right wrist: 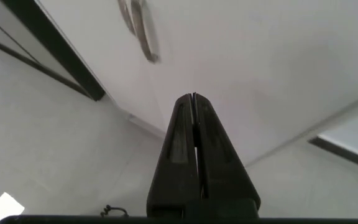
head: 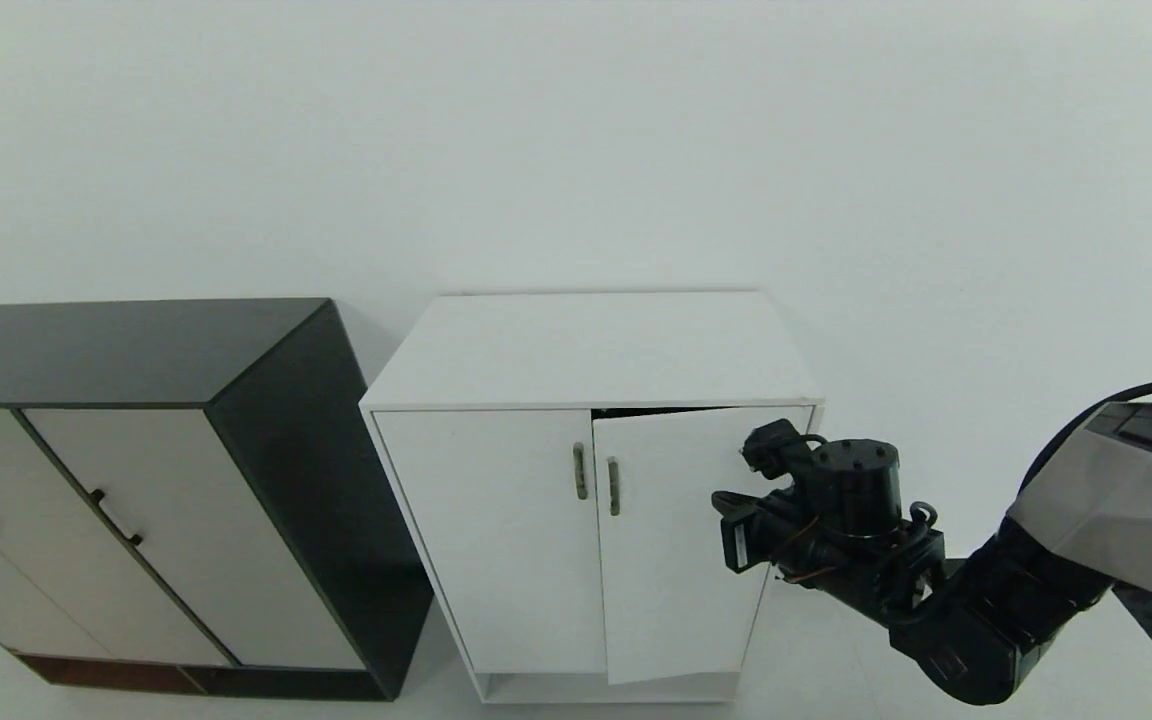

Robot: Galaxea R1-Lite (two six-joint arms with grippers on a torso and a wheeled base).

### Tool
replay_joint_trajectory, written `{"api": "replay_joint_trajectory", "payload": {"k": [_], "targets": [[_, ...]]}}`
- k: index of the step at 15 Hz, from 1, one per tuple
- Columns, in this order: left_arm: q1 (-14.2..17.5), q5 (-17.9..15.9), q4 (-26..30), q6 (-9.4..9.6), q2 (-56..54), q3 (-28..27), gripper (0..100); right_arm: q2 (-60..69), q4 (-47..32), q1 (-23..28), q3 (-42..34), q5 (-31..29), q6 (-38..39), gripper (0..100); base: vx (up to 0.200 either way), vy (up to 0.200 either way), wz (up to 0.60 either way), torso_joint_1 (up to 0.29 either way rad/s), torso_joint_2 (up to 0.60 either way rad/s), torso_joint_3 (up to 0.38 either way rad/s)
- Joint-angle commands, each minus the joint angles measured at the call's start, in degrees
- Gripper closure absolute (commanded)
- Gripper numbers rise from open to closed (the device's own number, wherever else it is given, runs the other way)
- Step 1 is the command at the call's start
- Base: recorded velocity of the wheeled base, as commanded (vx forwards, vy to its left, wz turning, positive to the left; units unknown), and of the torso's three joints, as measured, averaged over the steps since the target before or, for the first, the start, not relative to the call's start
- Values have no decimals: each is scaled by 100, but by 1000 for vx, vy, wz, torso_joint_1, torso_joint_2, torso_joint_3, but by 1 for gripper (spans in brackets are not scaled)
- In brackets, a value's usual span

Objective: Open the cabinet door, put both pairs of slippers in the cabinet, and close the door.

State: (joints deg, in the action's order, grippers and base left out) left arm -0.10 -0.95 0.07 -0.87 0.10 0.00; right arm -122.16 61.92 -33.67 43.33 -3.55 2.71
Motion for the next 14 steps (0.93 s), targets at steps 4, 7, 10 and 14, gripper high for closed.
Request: {"api": "replay_joint_trajectory", "payload": {"k": [4, 7, 10, 14], "targets": [[1, -2, 1, -1, 8, 0, 100, -475, 427, 36, 203, -6, -7, 100, 0, 0, 0, 0, 0, 0], [1, -2, -7, -1, 8, 0, 100, -915, 611, 212, 704, -14, 2, 100, 0, 0, 0, 0, 0, 0], [1, -2, -7, -1, 8, 0, 100, -1187, 638, 396, 1073, -23, 11, 100, 0, 0, 0, 0, 0, 0], [1, -2, -7, -1, 8, 0, 100, -1512, 699, 607, 1433, -32, 28, 100, 0, 0, 0, 0, 0, 0]]}}
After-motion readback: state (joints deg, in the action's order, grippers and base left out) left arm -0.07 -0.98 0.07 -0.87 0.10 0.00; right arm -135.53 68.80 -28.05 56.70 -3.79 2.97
